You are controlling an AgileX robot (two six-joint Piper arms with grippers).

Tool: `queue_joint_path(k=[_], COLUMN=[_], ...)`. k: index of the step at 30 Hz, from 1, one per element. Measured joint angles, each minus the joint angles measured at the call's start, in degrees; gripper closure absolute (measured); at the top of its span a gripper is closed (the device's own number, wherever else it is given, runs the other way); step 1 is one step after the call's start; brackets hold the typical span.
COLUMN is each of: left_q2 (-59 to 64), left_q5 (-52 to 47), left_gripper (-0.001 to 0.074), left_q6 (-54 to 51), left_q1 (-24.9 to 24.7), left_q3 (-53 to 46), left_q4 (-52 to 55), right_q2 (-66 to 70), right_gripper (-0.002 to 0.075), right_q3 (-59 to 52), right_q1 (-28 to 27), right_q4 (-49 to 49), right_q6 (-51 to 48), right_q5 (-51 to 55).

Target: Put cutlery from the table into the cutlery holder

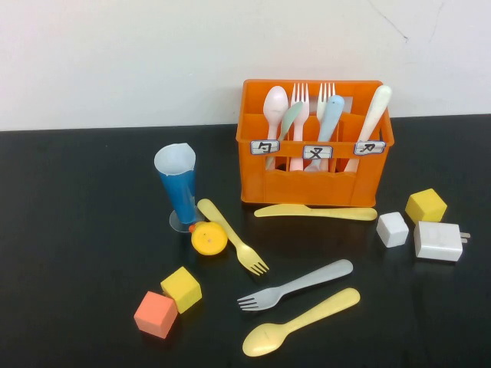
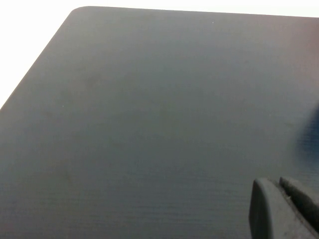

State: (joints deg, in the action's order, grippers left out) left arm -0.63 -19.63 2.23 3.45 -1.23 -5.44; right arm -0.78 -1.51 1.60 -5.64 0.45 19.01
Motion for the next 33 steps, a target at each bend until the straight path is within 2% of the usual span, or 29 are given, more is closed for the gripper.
queue_joint_path(k=[26,28,33], left_q2=[0.0,0.0,0.0], left_q5=[0.62,2.37,10.97], left_gripper=[0.0736,0.0736,0.0736], left_q6=[0.11,2.98,16.87], left_q1=[0.0,0.0,0.0], left_q3=[0.0,-0.14,-0.43], left_q4=[-0.25,-5.09,-35.27], right_q2=[0.0,0.0,0.0], right_gripper=[0.073,0.073,0.073], right_q3=[0.0,0.0,0.0], right_q1=[0.0,0.0,0.0], right_q4=[0.0,0.0,0.0], right_q6=[0.0,0.0,0.0], right_q5=[0.0,0.0,0.0])
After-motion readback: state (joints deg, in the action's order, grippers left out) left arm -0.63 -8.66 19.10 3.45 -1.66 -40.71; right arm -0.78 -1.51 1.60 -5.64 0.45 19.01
